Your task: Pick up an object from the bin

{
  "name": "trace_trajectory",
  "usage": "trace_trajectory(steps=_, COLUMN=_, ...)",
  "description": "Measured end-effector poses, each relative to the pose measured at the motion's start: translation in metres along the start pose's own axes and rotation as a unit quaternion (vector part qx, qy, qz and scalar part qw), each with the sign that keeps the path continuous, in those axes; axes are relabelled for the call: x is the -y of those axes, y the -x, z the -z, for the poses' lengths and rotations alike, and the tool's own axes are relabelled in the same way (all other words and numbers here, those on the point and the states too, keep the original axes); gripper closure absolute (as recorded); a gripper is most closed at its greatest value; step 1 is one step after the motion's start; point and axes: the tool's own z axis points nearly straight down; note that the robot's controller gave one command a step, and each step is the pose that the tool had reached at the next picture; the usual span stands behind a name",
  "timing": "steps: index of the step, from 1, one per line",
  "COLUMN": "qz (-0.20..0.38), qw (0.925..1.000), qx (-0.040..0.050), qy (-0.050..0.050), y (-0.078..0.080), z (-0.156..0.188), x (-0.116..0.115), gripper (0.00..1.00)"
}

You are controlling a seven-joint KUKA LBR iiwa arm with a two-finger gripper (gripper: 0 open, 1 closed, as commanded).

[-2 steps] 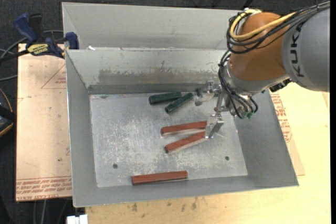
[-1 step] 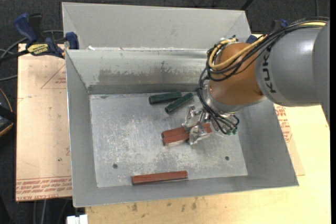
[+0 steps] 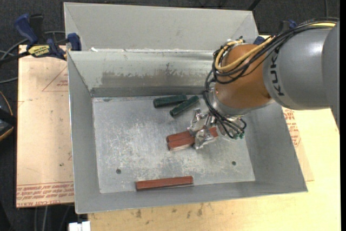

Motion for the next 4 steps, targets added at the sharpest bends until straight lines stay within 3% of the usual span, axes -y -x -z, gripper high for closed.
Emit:
trace_trajectory(steps=1, qz=0.019, qw=0.9996, qx=-0.0187, qy=0.004, y=0.008, z=0.034, x=-0.008, gripper=1.00)
trace_trajectory(steps=2, qz=0.025, qw=0.9995, qx=-0.0174, qy=0.004, y=-0.013, z=0.107, x=0.004, gripper=0.00)
trace_trajectory(steps=3, qz=0.025, qw=0.9995, qx=-0.0175, qy=0.004, y=-0.013, z=0.107, x=0.004, gripper=0.00)
trace_trajectory(steps=4, qz=0.006, qw=0.9999, qx=-0.0078, qy=0.003, y=-0.001, z=-0.001, x=0.007, gripper=1.00)
